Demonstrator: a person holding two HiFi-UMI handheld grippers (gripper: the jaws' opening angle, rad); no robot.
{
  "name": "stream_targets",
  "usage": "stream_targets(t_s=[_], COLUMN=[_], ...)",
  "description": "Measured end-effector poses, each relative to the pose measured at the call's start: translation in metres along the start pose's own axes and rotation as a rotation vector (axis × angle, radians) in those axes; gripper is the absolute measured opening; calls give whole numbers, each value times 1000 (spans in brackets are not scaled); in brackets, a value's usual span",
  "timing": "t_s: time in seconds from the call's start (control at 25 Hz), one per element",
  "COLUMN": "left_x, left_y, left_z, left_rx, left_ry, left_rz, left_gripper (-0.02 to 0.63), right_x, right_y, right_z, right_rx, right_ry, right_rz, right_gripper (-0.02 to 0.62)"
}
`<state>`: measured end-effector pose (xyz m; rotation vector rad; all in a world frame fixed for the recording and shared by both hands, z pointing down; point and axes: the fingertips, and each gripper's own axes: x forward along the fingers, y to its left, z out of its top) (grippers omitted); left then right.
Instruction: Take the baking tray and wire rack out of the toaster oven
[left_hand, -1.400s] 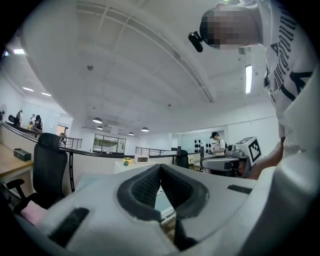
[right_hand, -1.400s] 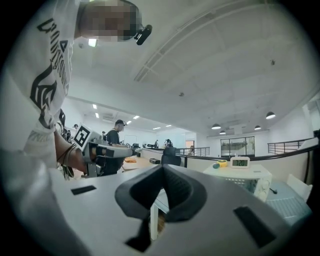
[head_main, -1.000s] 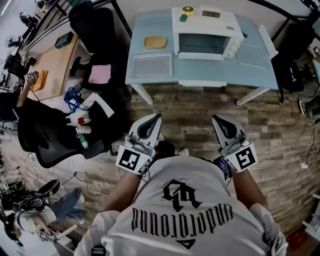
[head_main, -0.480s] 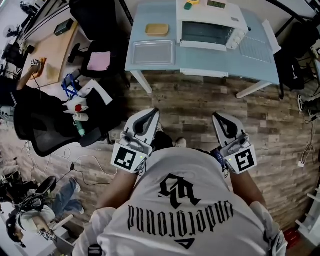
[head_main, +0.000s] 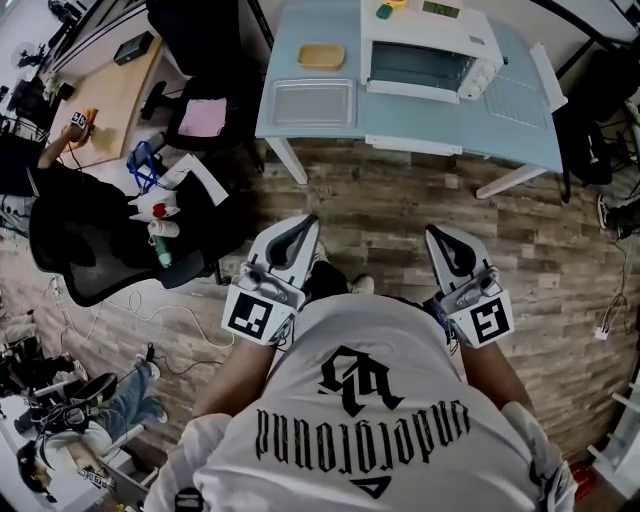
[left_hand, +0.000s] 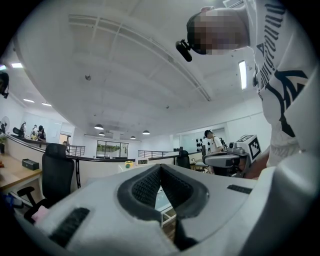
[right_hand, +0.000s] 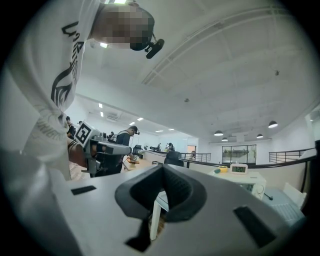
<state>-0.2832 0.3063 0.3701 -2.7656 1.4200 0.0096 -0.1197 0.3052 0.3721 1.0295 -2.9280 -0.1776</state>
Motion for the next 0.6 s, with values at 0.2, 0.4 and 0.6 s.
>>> stream_targets(t_s=[0.2,0.4,0.6], left_x=[7,9,9], left_y=[1,3,8], left_z=[0,-1,-3], left_rx=[-33,-5,-9], left_ry=[27,1,-5], left_rz=[0,-3,-2], left_gripper=[-2,0,-2], right_x=[4,5,10], right_y=[-4,-5,-4], right_z=[2,-1,-1], right_rx=[4,14,11], right_ry=[0,-2,-10], right_rz=[3,-3,-8], right_gripper=[5,5,5])
